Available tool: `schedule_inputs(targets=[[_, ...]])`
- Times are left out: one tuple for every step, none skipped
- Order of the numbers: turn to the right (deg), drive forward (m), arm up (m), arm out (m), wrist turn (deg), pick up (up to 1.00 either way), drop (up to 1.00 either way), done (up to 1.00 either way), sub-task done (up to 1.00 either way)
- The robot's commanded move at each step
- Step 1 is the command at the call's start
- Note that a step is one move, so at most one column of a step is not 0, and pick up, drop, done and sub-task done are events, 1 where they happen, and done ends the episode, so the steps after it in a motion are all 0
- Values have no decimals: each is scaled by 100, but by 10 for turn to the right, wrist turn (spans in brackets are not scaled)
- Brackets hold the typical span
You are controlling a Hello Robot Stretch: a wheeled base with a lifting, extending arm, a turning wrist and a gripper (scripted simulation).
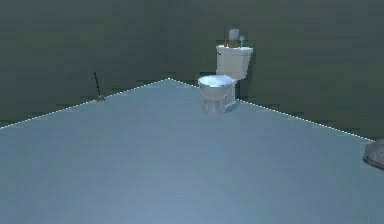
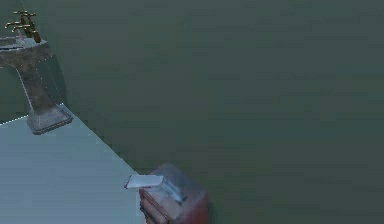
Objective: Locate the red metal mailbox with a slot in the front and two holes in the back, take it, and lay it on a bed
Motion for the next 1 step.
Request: schedule_inputs(targets=[[0, 0, 50, 0, 0, 0, 0, 0, 0]])
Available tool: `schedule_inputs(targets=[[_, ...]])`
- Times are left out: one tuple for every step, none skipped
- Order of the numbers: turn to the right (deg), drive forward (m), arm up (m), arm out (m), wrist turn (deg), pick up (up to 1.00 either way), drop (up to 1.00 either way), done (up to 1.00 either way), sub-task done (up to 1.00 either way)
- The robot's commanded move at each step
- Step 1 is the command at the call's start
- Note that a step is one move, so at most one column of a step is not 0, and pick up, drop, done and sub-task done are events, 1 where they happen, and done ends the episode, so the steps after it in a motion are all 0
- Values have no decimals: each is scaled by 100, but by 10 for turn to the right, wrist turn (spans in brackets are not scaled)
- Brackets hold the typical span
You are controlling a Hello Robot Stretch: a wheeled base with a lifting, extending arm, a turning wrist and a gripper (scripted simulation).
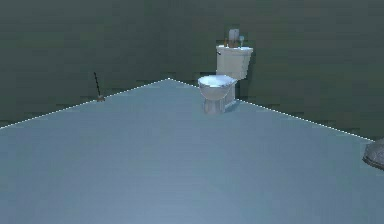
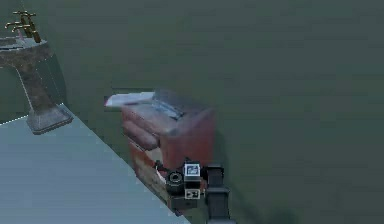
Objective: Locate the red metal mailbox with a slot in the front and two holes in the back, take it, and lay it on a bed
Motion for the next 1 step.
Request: schedule_inputs(targets=[[0, 0, 20, 0, 0, 0, 0, 0, 0]])
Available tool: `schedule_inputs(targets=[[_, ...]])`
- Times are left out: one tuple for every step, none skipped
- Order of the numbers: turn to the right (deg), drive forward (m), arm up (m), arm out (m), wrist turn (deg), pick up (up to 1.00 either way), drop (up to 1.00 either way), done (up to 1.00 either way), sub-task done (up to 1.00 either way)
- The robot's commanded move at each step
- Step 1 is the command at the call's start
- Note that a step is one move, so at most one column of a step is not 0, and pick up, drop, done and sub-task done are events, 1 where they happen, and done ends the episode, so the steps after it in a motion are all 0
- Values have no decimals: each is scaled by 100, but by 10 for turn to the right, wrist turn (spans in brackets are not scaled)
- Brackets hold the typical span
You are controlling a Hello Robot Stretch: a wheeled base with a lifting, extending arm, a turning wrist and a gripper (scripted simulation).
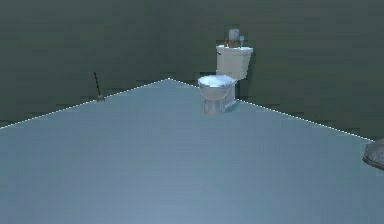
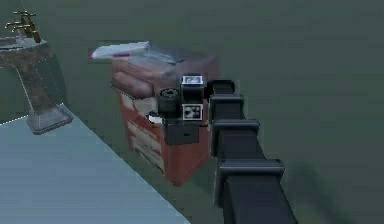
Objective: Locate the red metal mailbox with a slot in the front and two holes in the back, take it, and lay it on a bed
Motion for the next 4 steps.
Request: schedule_inputs(targets=[[0, 0, 0, 0, -450, 0, 0, 0, 0], [0, 0, 0, 0, -450, 0, 0, 0, 0], [0, 0, 0, 0, -300, 0, 0, 0, 0], [0, 0, 0, -18, 0, 0, 0, 0, 0]])
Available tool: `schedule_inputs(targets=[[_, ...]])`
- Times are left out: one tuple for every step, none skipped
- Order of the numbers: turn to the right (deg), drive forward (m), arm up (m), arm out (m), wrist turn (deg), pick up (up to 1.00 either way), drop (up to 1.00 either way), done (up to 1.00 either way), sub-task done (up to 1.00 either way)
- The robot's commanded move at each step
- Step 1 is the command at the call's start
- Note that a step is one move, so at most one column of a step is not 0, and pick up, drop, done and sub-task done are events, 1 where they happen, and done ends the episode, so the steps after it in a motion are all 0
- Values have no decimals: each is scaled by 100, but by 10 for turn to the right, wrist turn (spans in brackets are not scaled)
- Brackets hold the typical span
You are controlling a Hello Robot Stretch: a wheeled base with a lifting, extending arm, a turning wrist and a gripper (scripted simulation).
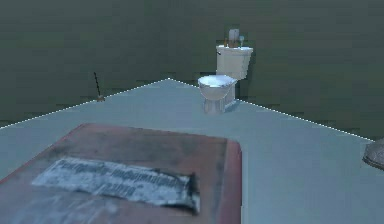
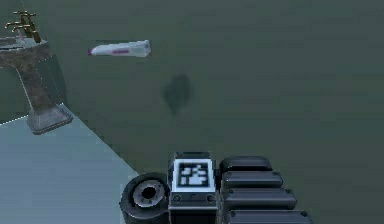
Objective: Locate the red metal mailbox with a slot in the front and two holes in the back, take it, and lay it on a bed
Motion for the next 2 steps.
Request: schedule_inputs(targets=[[-450, 0, 0, 0, 0, 0, 0, 0, 0], [-360, 0, 0, 0, 0, 0, 0, 0, 0]])
